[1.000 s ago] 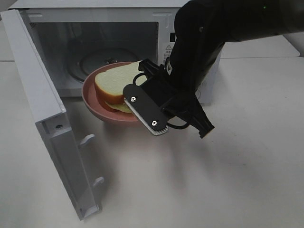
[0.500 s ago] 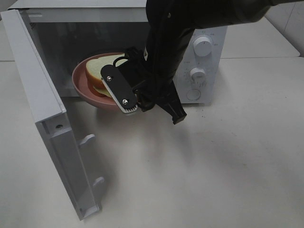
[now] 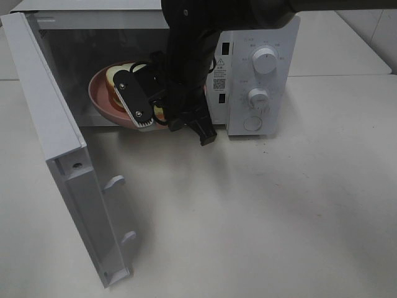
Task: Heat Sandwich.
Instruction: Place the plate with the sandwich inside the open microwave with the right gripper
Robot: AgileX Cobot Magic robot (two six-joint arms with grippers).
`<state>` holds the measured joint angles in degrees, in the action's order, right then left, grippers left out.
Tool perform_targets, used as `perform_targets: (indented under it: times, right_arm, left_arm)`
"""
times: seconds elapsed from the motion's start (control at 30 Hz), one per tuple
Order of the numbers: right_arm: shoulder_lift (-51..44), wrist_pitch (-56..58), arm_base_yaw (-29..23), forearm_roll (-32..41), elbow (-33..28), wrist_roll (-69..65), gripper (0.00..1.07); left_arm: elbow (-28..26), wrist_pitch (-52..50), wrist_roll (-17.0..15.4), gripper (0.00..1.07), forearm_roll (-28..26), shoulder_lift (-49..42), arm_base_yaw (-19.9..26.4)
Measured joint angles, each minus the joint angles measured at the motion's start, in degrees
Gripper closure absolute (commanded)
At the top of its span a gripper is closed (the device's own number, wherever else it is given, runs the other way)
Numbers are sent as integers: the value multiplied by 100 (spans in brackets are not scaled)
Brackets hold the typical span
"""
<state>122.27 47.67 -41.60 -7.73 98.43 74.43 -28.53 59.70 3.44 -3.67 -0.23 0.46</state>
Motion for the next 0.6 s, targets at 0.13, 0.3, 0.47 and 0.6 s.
perform_targets:
  times: [0.13,0.3,0.47,0.6]
  right_arm:
    - [252,63,0,6,384,-229,105]
    - [533,86,0,0,802,-384,105]
    - [762,178,0,-23,1140,-453,105]
    - [968,189,46,-80,1415,-625,106]
  left_arm:
    - [0,0,0,5,0,0,0]
    - [0,0,0,5,0,0,0]
    - [0,0,0,5,0,0,0]
    - [0,0,0,5,0,0,0]
